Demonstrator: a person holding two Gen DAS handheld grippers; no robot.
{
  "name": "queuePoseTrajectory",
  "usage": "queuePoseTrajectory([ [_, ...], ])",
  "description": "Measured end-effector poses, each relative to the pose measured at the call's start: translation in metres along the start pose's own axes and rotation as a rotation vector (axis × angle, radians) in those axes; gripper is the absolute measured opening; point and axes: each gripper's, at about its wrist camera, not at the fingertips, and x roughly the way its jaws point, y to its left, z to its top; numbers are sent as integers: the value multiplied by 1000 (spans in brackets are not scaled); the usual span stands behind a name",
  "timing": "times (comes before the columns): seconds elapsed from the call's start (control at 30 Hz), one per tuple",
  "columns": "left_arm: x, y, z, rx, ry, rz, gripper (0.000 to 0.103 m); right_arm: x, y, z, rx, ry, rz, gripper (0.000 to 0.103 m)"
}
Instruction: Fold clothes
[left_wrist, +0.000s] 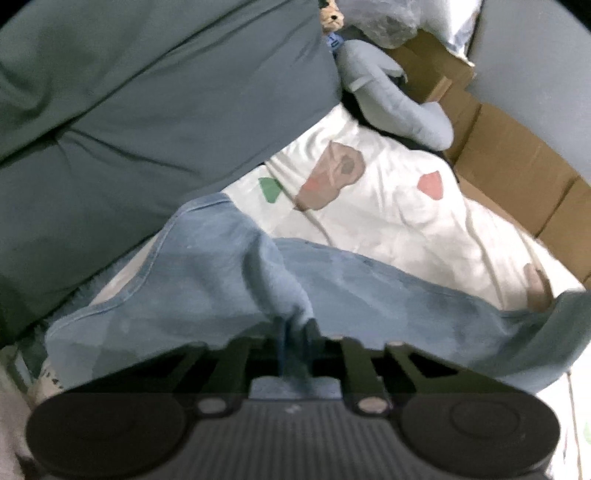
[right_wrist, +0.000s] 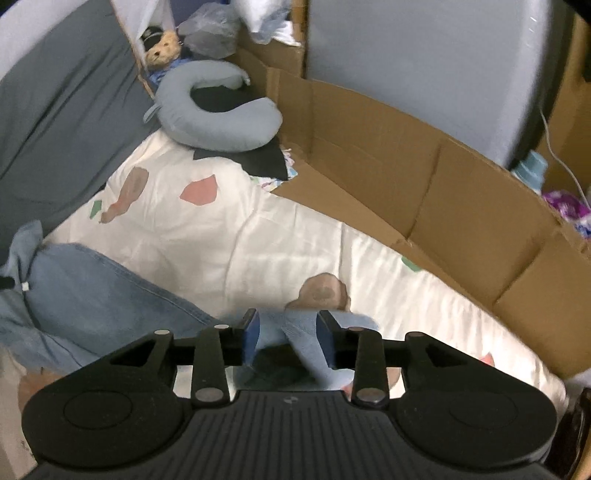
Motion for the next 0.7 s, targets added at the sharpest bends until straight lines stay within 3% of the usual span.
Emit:
queuePoseTrajectory([
  [0.3, -30, -19, 3, -5, -33, -74, 1, -27, -6, -21, 87, -9, 59, 45],
  [0.4, -45, -35, 6, 12, -45, -175, 0, -33, -2, -31, 99, -7, 85, 45],
  [0.5, -58, -60, 7, 60, -50, -219, 0, -37, 4, -40, 106, -4, 108, 45],
  [0.7, -61, -64, 8, 76, -10, -174, 5, -45, 9, -58, 129, 9, 141, 45],
])
